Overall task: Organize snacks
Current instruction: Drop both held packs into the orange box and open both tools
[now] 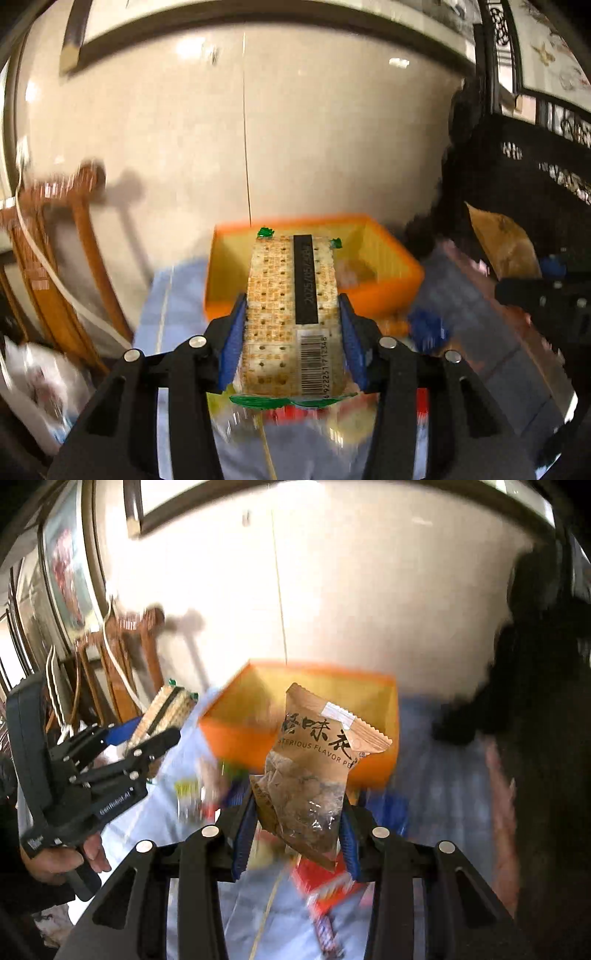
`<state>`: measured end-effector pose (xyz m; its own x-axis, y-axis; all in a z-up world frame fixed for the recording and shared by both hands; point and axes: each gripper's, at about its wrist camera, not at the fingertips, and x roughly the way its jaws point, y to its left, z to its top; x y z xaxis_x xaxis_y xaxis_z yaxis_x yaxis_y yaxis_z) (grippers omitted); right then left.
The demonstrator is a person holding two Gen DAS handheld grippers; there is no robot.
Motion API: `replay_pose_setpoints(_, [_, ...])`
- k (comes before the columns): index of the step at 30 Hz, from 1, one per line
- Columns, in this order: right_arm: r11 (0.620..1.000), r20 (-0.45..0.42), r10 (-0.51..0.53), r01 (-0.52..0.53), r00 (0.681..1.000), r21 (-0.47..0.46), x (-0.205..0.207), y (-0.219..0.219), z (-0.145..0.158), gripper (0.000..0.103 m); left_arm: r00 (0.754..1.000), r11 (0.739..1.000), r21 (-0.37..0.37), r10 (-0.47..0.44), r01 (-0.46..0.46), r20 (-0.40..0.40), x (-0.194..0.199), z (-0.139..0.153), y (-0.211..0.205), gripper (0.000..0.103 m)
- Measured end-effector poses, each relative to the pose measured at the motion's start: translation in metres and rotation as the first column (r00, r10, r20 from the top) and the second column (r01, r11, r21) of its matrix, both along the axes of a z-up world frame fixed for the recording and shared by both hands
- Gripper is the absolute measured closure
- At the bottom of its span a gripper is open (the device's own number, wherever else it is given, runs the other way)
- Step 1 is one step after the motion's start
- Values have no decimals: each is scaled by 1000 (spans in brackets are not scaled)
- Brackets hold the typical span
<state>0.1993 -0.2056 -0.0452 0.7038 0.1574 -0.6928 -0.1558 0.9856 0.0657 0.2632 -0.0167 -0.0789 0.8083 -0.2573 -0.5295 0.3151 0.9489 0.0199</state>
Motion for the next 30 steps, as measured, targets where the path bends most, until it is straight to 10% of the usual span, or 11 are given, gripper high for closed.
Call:
replay_pose_setpoints(12, [998, 91, 18, -12, 996, -64, 126, -4, 94, 63, 997, 999, 0, 45, -45, 66, 118, 87, -46, 57])
replay_pose_setpoints(15, [998, 22, 0, 1, 1000, -70, 167, -11, 78, 54, 997, 997, -7, 82, -82, -1, 152, 82, -48, 55])
replay_pose_setpoints(19, [989, 54, -47, 54, 997, -135, 168, -17, 68, 37, 983, 981, -68, 181, -181, -7, 162, 81, -24, 14])
replay_pose_setpoints(30, [994, -11, -27, 26, 1000, -103, 122, -28, 26, 35, 979, 983, -1, 185, -186, -84, 115, 14, 18, 14])
